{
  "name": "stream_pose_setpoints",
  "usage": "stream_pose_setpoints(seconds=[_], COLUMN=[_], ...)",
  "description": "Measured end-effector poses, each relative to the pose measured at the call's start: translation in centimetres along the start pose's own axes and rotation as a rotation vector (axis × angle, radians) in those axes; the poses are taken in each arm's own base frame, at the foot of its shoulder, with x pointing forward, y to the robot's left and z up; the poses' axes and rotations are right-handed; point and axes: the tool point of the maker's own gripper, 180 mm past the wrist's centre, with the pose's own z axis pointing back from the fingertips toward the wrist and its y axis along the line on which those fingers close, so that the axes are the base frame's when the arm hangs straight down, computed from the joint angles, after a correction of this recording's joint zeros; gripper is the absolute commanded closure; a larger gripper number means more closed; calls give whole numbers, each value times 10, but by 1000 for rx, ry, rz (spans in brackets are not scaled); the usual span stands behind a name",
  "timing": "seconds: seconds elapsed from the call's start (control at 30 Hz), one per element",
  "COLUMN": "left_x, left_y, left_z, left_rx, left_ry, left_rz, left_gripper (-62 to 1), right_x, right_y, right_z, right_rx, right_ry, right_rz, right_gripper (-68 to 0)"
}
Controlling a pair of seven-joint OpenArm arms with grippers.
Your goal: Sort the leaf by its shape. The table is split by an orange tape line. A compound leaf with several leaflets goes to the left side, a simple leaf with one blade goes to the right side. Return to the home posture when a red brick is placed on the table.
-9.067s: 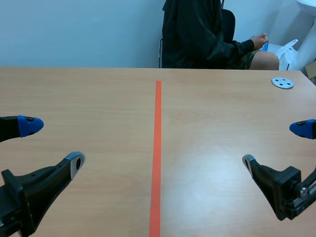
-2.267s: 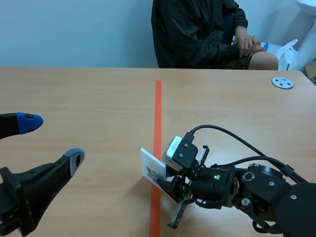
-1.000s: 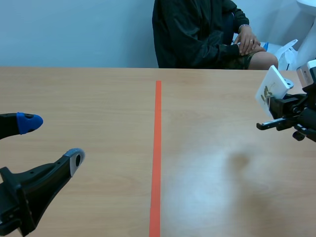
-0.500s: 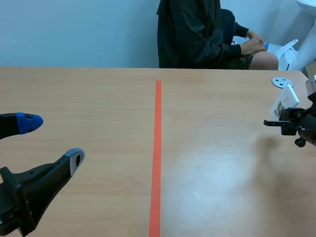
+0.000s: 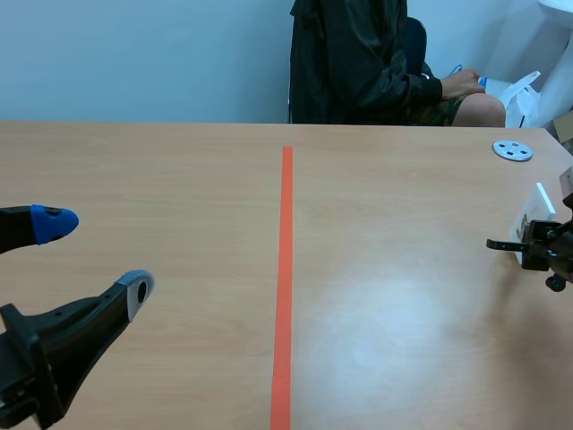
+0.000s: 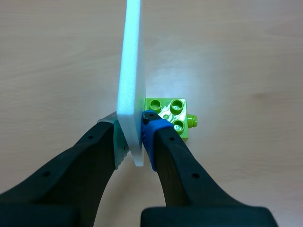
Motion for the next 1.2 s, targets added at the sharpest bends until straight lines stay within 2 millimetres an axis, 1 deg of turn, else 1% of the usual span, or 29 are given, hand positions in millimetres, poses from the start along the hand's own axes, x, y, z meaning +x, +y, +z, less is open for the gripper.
stream_pose_setpoints(seconds=[0.13,0.2,0.33,0.47,0.53,0.63,0.7,0.77,0.83,0.93,1.0,1.1,1.2], left_x=[0,0,0,0,0,0,0,0,0,0,0,0,0], left_y=[0,0,0,0,0,0,0,0,0,0,0,0,0], left_z=[0,0,0,0,0,0,0,0,0,0,0,0,0], left_rx=[0,0,0,0,0,0,0,0,0,0,0,0,0], left_ry=[0,0,0,0,0,0,0,0,0,0,0,0,0], left_rz=[0,0,0,0,0,0,0,0,0,0,0,0,0], left_gripper=[-623,-623,-623,-623,-623,-623,-623,-623,-623,-623,-623,-623,-623], right_x=[-3,-4,-4,-2,2,11,20,34,50,73,85,97,105], right_y=[-2,-2,-2,-2,-1,1,4,3,1,-1,3,19,45], right_z=[0,1,1,1,0,0,2,6,13,26,35,49,64], right_rx=[-9,-9,-9,-9,-6,1,17,24,32,46,61,115,204], right_ry=[15,15,15,4,-6,-30,-52,-88,-128,-172,-196,-218,-245], right_rz=[1,1,1,1,3,8,21,48,90,160,199,214,239], right_gripper=[-82,-125,-281,-386,-456,-571,-615,-657,-679,-679,-679,-679,-679])
